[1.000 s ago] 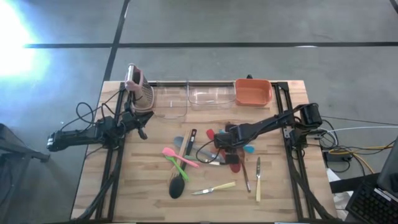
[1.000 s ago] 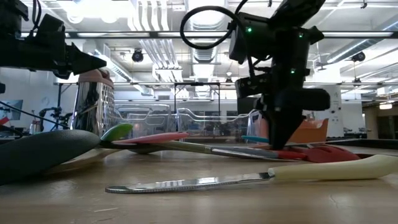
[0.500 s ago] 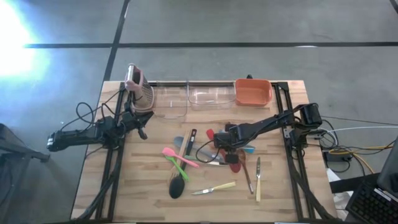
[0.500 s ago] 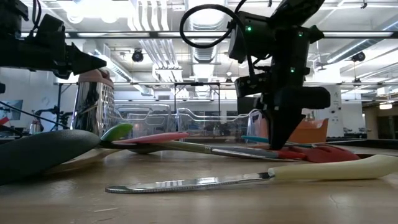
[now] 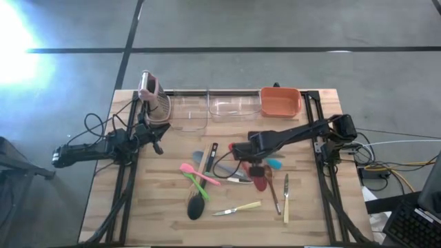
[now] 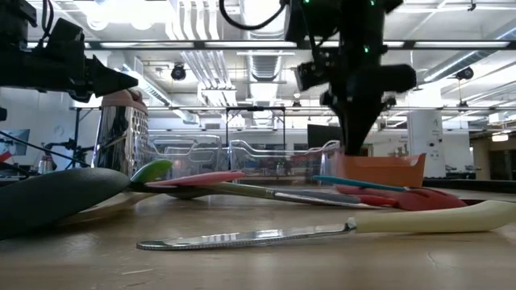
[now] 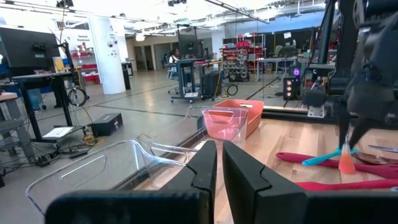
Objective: Pick & Place Kitchen Items
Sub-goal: Put the orange knife into the orange bin
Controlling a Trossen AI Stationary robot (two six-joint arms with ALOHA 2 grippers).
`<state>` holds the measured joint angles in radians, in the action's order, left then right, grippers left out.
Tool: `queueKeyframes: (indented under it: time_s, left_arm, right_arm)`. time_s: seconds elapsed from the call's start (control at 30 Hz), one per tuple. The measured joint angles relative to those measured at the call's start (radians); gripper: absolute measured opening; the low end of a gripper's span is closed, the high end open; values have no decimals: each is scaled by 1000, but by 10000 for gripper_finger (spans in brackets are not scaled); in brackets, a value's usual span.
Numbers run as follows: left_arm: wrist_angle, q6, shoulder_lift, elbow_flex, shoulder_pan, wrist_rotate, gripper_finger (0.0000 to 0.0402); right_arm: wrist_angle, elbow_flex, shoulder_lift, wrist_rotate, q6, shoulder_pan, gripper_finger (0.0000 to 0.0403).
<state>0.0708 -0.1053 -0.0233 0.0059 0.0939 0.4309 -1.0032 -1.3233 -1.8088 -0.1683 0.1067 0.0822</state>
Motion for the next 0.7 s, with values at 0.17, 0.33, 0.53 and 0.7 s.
queueKeyframes:
  time_s: [0.17, 0.33, 0.53, 0.7]
  left_arm:
    - [0, 0, 0, 0, 0, 0, 30]
    - [0, 0, 0, 0, 0, 0, 30]
    - [0, 0, 0, 0, 0, 0, 30]
    - [0, 0, 0, 0, 0, 0, 30]
  right_arm:
    - [-197, -111, 2, -103, -20, -12, 22]
    - [-345, -172, 31, -158, -17, -64, 22]
    - [-371, -159, 134, -172, -42, -185, 23]
    - [-370, -147, 209, -174, -87, -324, 23]
